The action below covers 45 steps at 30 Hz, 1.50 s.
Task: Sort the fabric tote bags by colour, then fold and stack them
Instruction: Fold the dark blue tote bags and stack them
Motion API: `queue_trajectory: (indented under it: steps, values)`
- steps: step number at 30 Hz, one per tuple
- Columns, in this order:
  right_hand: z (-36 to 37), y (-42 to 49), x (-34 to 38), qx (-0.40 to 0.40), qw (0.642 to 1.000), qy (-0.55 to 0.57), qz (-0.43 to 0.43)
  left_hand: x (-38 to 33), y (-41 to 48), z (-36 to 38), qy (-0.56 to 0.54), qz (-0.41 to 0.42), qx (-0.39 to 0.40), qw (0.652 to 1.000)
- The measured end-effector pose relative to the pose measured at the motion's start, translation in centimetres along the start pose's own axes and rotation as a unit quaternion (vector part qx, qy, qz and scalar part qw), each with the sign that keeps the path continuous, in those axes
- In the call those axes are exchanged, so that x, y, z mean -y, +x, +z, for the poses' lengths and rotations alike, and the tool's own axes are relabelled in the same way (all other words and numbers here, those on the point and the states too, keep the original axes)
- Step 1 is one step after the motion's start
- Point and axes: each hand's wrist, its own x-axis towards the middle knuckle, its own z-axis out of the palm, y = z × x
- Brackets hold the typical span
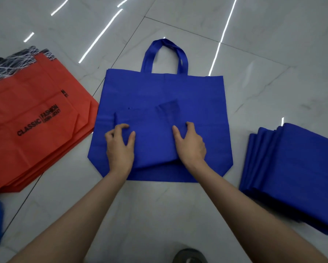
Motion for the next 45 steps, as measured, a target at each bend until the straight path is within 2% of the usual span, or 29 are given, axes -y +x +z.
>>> queue_trajectory:
  steps: [4, 7, 9, 15, 22, 29, 32, 34, 36, 37, 39, 42, 43, 45]
  values:
    - [-0.8, -1.4, -0.9, 0.009, 0.995, 0.1, 0.028, 0.1, -0.6, -1.4, -0.092, -0.006, 0.042, 0.995]
    - [-2.5, -2.5, -1.5, -0.048, 0.976, 0.207, 0.038, -0.1, -2.4, -2.2, -0.171, -0.042, 0.13, 0.976]
    - [-4.0, -3.8, -2.1, -0.091, 0.97, 0.222, 0.021, -0.6, -4.1, -2.6, -0.156, -0.003, 0.179, 0.971]
    - [-10.0, -7.3, -5.2, -0.181, 0.931, 0.317, -0.027, -5.8, -8.4, -2.7, -0.159, 0.109, 0.2, 0.961]
    - [-18.2, -10.2, -11.7, -0.316, 0.9, 0.3, 0.004, -13.7, -14.5, 1.0, -0.097, 0.222, 0.231, 0.942]
    - [-23.1, -11.3, -19.3, -0.357, 0.885, 0.295, 0.037, -17.7, -19.3, 8.0, -0.039, 0.277, 0.285, 0.917]
    - [-23.3, -10.1, -21.9, -0.338, 0.917, 0.19, 0.096, -17.6, -19.6, 10.5, 0.097, 0.315, 0.279, 0.902]
    - [-22.9, -9.3, -23.4, -0.351, 0.93, 0.012, 0.105, -17.0, -19.7, 11.7, 0.184, 0.352, 0.255, 0.881]
    - [-22.1, -8.7, -23.7, -0.372, 0.918, -0.139, 0.004, -16.3, -19.8, 12.5, 0.216, 0.376, 0.232, 0.871]
    - [-21.7, -8.3, -23.6, -0.357, 0.916, -0.176, -0.05, -16.0, -19.8, 12.8, 0.222, 0.382, 0.219, 0.87]
    - [-20.4, -7.5, -23.0, -0.248, 0.943, -0.204, -0.089, -15.4, -19.6, 13.1, 0.237, 0.392, 0.194, 0.867]
    - [-18.9, -6.2, -23.6, -0.101, 0.965, -0.237, -0.042, -14.7, -18.9, 13.2, 0.235, 0.364, 0.227, 0.872]
    - [-18.8, -5.8, -23.8, -0.078, 0.968, -0.238, -0.028, -14.4, -18.5, 12.8, 0.211, 0.34, 0.252, 0.881]
    - [-19.0, -5.9, -23.7, -0.1, 0.971, -0.214, -0.018, -13.4, -17.5, 11.5, 0.153, 0.307, 0.289, 0.894]
